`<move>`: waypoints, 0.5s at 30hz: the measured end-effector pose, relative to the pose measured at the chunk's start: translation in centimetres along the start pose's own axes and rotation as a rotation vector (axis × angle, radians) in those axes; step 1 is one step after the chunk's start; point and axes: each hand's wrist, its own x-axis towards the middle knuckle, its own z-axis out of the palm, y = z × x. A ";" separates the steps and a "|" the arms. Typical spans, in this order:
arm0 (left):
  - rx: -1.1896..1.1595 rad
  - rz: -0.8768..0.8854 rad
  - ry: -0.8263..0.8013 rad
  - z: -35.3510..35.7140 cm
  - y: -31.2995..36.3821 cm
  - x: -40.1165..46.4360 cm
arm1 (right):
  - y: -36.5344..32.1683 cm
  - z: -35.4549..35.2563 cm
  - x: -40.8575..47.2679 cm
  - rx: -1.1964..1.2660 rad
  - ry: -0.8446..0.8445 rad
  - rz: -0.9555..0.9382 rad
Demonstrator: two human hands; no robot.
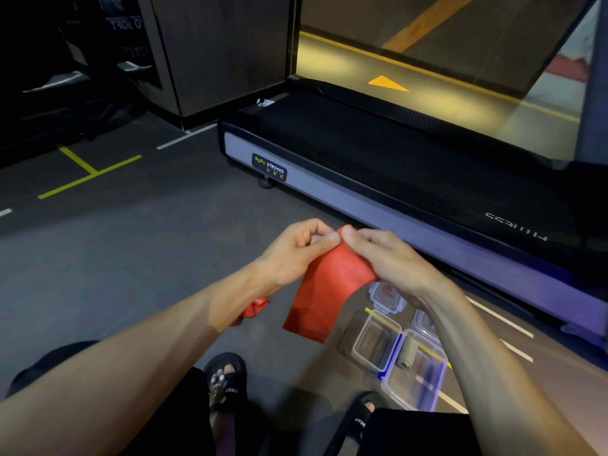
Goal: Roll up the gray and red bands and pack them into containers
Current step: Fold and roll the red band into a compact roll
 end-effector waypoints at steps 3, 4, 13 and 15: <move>0.070 0.017 0.032 0.2 -0.2 0.0 | 0.1 0.2 0.0 -0.045 0.001 -0.020; 0.067 0.020 0.031 0.2 -0.2 0.0 | 0.2 0.0 0.1 -0.038 0.007 -0.023; -0.060 -0.057 -0.167 -0.1 -1.0 -0.3 | 0.5 -0.4 0.5 0.069 0.155 0.055; -0.056 -0.046 -0.145 -0.1 -0.9 -0.2 | 0.4 -0.5 0.5 0.056 0.159 0.058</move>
